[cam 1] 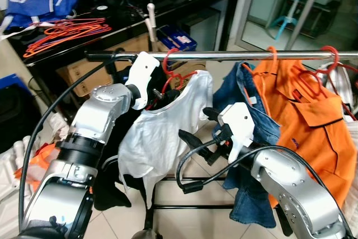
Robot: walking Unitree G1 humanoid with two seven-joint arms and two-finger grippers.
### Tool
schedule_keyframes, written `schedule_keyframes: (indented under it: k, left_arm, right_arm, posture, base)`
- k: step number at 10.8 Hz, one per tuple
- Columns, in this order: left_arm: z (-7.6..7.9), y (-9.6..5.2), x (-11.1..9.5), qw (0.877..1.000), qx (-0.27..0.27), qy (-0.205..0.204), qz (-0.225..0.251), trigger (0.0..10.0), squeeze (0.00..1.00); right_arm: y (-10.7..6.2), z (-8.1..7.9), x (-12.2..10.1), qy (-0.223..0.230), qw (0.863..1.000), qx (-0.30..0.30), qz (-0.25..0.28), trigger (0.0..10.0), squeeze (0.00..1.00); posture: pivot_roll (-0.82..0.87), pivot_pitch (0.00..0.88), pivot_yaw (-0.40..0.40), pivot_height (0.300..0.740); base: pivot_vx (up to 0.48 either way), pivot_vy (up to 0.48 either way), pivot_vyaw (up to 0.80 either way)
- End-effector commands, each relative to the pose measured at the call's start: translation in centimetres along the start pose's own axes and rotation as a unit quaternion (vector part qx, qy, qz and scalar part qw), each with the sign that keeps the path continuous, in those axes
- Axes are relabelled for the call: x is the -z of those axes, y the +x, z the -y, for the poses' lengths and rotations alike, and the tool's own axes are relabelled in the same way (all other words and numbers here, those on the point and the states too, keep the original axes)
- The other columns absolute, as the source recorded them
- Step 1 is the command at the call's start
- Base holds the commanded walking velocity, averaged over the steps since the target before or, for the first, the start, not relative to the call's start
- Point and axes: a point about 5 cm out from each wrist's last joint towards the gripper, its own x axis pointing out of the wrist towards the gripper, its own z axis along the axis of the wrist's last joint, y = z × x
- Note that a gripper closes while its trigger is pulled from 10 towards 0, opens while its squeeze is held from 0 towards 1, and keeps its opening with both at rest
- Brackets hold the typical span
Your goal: Hang hanger
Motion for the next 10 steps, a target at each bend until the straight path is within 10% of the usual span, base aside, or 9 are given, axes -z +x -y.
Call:
schedule_keyframes:
  k: [1, 2, 3, 4, 10]
  left_arm:
    - [-0.3, 0.1, -0.4, 1.0, -0.006, 0.013, -0.004, 10.0, 0.0]
    - [-0.5, 0.1, -0.5, 1.0, -0.012, 0.014, -0.007, 6.3, 0.0]
    - [-0.7, 0.2, -0.6, 1.0, -0.02, 0.018, -0.009, 4.7, 0.0]
    - [-0.8, -0.1, -0.9, 0.999, -0.027, 0.025, -0.006, 10.0, 0.0]
    - [-1.2, -0.9, -0.8, 0.998, -0.067, 0.018, 0.005, 10.0, 0.0]
  right_arm:
    - [-0.3, 0.0, -0.2, -0.002, 1.0, 0.003, 0.0, 10.0, 0.0]
    - [-0.3, 0.0, -0.2, -0.002, 1.0, 0.003, 0.0, 10.0, 0.0]
    - [-0.3, 0.0, -0.2, -0.002, 1.0, 0.004, 0.0, 10.0, 0.0]
    - [-0.3, 0.0, -0.2, -0.002, 1.0, 0.004, 0.001, 10.0, 0.0]
    - [0.3, 0.5, -0.2, -0.003, 1.0, -0.002, 0.002, 10.0, 0.0]
  posture:
    - [-0.03, 0.0, 0.065, 0.74]
    - [-0.02, 0.0, 0.063, 0.74]
    - [-0.02, 0.0, 0.062, 0.74]
    - [-0.02, 0.0, 0.061, 0.74]
    - [0.01, 0.0, 0.028, 0.74]
  base:
    - [0.0, 0.0, 0.0]
    - [0.0, 0.0, 0.0]
    - [0.0, 0.0, 0.0]
    - [0.0, 0.0, 0.0]
    - [0.0, 0.0, 0.0]
